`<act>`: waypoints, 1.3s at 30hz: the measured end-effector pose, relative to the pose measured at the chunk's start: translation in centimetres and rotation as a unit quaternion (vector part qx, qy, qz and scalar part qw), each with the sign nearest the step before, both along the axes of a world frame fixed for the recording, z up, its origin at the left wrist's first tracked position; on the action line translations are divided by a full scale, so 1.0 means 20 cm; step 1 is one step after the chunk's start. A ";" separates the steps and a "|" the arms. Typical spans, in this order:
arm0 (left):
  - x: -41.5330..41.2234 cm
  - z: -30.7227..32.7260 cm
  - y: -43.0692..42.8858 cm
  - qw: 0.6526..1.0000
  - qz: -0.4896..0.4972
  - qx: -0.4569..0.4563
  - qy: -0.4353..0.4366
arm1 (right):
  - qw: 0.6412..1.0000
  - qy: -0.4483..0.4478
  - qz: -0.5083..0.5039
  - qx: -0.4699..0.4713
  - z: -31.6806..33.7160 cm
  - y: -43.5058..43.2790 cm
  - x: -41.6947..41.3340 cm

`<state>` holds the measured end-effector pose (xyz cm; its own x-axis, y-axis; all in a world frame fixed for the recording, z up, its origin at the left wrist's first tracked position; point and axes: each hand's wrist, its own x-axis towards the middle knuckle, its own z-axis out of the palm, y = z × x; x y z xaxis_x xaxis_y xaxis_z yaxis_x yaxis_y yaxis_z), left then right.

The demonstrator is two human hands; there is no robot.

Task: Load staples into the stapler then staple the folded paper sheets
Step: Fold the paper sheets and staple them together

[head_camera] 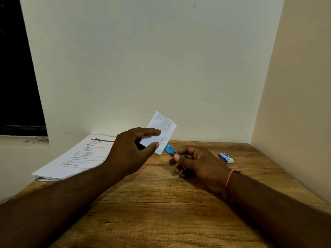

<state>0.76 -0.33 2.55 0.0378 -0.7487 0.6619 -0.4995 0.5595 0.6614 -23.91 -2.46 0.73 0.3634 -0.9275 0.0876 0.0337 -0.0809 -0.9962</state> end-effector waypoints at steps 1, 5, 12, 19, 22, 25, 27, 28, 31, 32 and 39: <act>0.00 0.00 0.00 1.000 0.001 -0.005 0.001 | 1.000 0.002 -0.001 0.001 0.00 0.01 0.00; 0.00 -0.01 0.00 1.000 0.003 -0.024 -0.011 | 1.000 0.012 -0.011 0.004 0.02 0.02 0.01; -0.01 -0.01 0.00 0.999 0.005 -0.035 -0.032 | 1.000 -0.003 0.005 0.005 0.02 0.03 0.01; -0.02 -0.01 0.01 0.997 0.019 -0.043 -0.060 | 0.999 -0.005 0.036 0.005 0.00 0.01 -0.01; -0.03 -0.01 0.03 0.999 -0.010 -0.012 -0.048 | 0.999 0.000 0.047 0.002 0.00 0.00 -0.01; -0.04 -0.01 0.04 0.999 -0.021 0.007 -0.029 | 0.998 0.005 0.058 -0.014 -0.01 0.00 -0.01; -0.05 -0.01 0.04 1.000 -0.022 0.017 -0.007 | 0.998 0.007 0.061 -0.020 -0.01 -0.01 -0.01; -0.05 0.00 0.03 0.999 -0.024 0.024 0.007 | 0.998 0.006 0.061 -0.020 -0.01 -0.01 -0.01; -0.05 0.00 0.04 0.998 -0.031 0.037 0.034 | 0.997 0.006 0.068 -0.020 -0.02 -0.01 -0.01; -0.05 0.00 0.04 0.998 -0.031 0.039 0.040 | 0.997 0.006 0.074 -0.020 -0.02 -0.02 -0.01; -0.09 0.01 0.08 0.999 -0.018 0.024 0.036 | 0.995 0.015 0.094 -0.016 -0.01 -0.01 -0.01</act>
